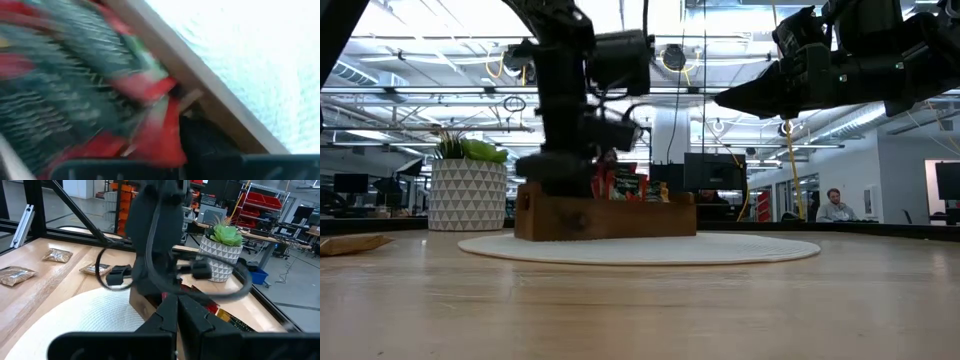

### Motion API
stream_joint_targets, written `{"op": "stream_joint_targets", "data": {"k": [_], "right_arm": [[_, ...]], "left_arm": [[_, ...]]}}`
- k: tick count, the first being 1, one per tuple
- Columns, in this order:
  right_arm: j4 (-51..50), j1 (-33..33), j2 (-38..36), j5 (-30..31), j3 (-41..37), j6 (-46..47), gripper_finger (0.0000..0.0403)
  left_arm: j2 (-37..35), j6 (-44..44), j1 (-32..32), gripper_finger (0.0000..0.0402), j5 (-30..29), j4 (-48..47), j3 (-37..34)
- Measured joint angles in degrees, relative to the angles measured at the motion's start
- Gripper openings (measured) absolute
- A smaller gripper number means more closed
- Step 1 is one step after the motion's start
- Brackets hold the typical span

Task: Pick & Place Tea
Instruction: Put the brown tea bag into the left section of the wooden organizer, then adjust the wooden organizer

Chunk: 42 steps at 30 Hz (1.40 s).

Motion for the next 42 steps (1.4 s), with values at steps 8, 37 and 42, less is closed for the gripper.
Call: {"op": "stream_joint_targets", "data": {"k": [8,37,42], "right_arm": [[0.31,0.0,0.01,0.04,0.01,0.02,0.0],[-7.66,-33.04,13.81,-14.11,8.44,15.42,0.0],[-12.18,-37.0,27.2,-30.73,21.51,19.35,0.0]], "left_arm": [[-1.43,-4.5,-0.71,0.002,1.41,-0.62,4.84],[-38.29,-7.86,5.85,0.0021,1.94,71.86,-41.44],[-38.64,-8.03,7.74,0.0021,1.65,74.16,-42.65]]}}
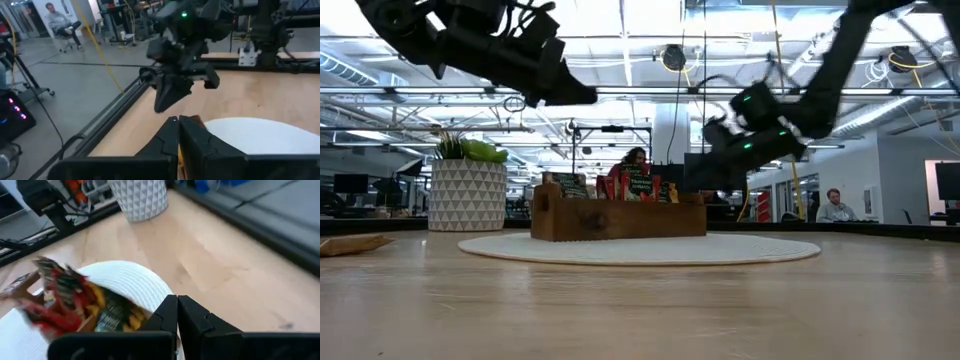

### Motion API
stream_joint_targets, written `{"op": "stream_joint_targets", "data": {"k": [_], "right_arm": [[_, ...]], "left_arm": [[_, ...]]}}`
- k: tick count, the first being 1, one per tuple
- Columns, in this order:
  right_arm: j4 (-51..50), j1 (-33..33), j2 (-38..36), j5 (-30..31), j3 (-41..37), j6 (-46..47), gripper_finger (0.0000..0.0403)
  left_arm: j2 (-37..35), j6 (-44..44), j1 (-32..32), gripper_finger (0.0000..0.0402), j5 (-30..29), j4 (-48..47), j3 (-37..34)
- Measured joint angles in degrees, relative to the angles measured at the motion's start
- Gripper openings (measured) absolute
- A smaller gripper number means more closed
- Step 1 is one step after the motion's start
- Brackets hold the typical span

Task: Pick & Place Tea
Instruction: Adjust the wooden organizer

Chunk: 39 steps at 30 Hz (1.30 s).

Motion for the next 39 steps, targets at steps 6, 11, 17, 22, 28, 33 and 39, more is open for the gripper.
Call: {"op": "stream_joint_targets", "data": {"k": [6,11,17,22,28,33,39], "right_arm": [[-12.1,-0.41,11.72,-6.09,14.75,-0.02,0.0],[-14.45,0.67,14.11,-12.63,18.66,0.45,0.0],[-17.8,1.99,9.68,-14.71,16.92,1.9,0.0],[-26.6,3.31,3.84,-13.33,15.31,-0.74,0.0],[-24.88,4.04,-1.08,8.37,12.94,-7.9,0.0],[-24.55,2.93,1.53,7.13,12.96,-8.63,0.0],[-24.4,2.95,5.88,4.34,12.85,-8.67,0.0]], "left_arm": [[0.07,0.61,0.34,0.0021,0.64,-0.49,-0.04],[0.07,0.73,0.24,0.0021,1.1,-2.48,-0.04],[0.09,0.83,0.26,0.0021,1.07,-6.37,-0.04],[0.09,0.4,0.3,0.0021,1.09,-7.09,-0.04],[0.09,0.36,0.32,0.0021,1.11,-6.6,-0.04],[0.09,-0.1,0.3,0.0021,1.12,-5.86,-0.02],[0.09,-0.48,0.3,0.0021,1.12,-5.66,-0.02]]}}
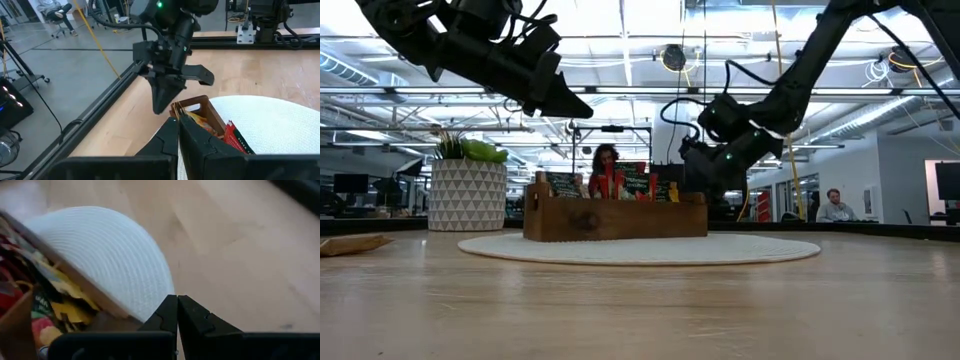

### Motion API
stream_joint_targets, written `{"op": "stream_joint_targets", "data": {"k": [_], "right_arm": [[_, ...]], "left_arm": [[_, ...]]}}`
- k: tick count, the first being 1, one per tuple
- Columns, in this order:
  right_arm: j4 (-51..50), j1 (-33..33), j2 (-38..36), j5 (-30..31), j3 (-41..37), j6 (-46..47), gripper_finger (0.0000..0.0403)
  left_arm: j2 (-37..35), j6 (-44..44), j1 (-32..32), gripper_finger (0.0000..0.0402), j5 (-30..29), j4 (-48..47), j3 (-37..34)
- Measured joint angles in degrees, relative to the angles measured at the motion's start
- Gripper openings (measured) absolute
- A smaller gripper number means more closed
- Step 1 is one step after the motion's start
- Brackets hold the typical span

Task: Pick & Place Tea
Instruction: Adjust the wooden organizer

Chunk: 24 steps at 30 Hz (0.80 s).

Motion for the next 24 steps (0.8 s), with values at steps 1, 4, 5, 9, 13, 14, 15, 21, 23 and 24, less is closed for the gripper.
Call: {"op": "stream_joint_targets", "data": {"k": [1,4,5,9,13,14,15,21,23,24], "right_arm": [[0.21,0.03,0.22,-1.51,0.0,0.1,0.0],[0.22,0.07,0.13,-7.14,0.03,0.33,0.0],[0.04,0.17,0.0,-8.6,0.04,0.68,0.0],[-3.57,0.21,-0.95,-11.58,0.07,1.8,0.0],[-11.5,0.21,-2.74,-11.53,0.07,1.52,0.0],[-13.98,0.22,-3.43,-11.54,0.07,1.51,0.0],[-16.29,0.28,-4.06,-11.54,0.07,1.42,0.0],[-26.58,1.92,-8.39,-11.35,0.0,-0.94,0.0],[-27.49,2.8,-10.55,-11.34,-1.17,-1.52,0.0],[-26.8,3.28,-11.84,-11.16,-2.25,-1.6,0.0]], "left_arm": [[0.0,-0.04,0.0,0.0021,-0.02,0.02,0.0],[0.0,-0.15,0.0,0.0021,-0.02,0.07,0.0],[0.0,-0.17,0.02,0.0021,-0.02,0.09,0.0],[0.0,-0.15,0.04,0.0021,-0.03,0.07,0.02],[0.0,-0.16,0.07,0.0021,-0.02,-0.16,0.02],[0.0,-0.17,0.07,0.0021,-0.03,-0.22,0.02],[0.0,-0.15,0.07,0.0021,-0.02,-0.26,0.02],[0.0,-0.17,0.07,0.0021,-0.02,-0.69,0.02],[0.0,-0.61,-0.12,0.0021,0.3,-1.35,0.04],[0.0,-1.72,-0.2,0.0021,1.03,-2.11,0.08]]}}
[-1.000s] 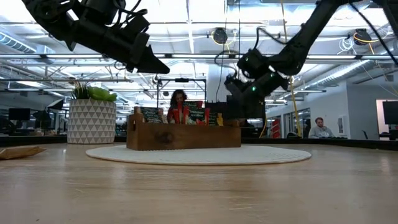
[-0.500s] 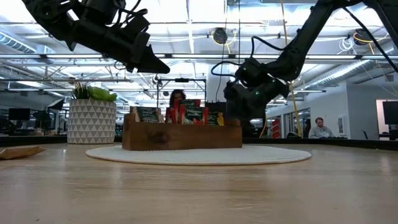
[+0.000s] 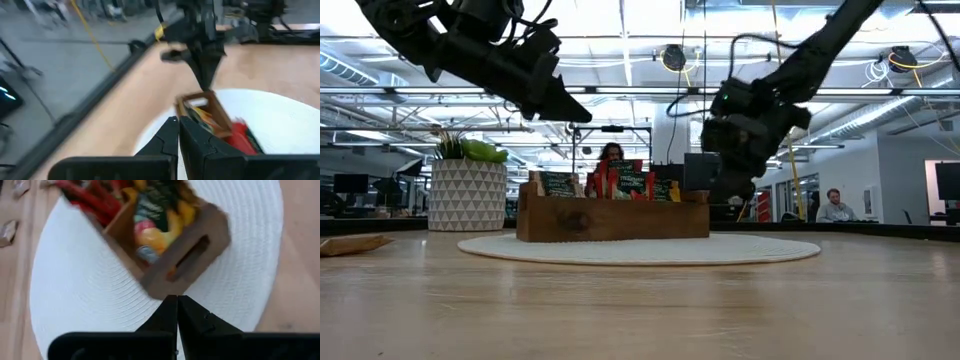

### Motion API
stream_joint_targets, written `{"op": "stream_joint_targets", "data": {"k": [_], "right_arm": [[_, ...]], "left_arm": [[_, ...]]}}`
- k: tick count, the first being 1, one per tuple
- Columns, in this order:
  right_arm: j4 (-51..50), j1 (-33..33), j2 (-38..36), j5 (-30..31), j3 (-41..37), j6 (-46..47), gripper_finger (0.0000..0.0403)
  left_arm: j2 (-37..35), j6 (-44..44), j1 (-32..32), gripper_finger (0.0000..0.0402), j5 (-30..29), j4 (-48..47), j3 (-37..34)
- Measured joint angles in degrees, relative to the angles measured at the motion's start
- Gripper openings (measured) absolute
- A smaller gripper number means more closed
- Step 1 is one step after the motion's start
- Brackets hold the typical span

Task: Pick & Place Tea
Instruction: Adjust the wooden organizer

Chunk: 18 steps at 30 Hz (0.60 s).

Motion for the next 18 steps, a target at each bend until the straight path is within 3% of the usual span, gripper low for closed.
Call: {"op": "stream_joint_targets", "data": {"k": [2,6,8,12,16,18], "right_arm": [[4.08,1.18,-3.04,2.67,-3.12,-0.31,0.0],[20.9,1.96,-8.12,17.34,-10.65,-7.21,0.0],[29.05,0.19,-8.18,20.73,-13.01,-7.02,0.0],[31.93,-4.7,-3.01,9.71,-11.89,-2.2,0.0],[37.32,-6.32,4.23,7.23,-9.12,1.66,0.0],[37.63,-6.61,7.88,2.41,-5.46,3.46,0.0]], "left_arm": [[0.03,-1.88,-0.31,0.0021,1.97,-1.42,-0.02],[0.02,-1.35,-0.35,0.0021,3.68,-0.65,0.01],[0.02,-1.3,-0.3,0.0021,3.48,-0.62,0.01],[0.02,-1.52,-0.18,0.0021,3.5,0.36,0.01],[0.02,-1.49,-0.18,0.0021,3.5,0.49,0.01],[0.02,-1.57,-0.18,0.0021,3.5,0.47,0.01]]}}
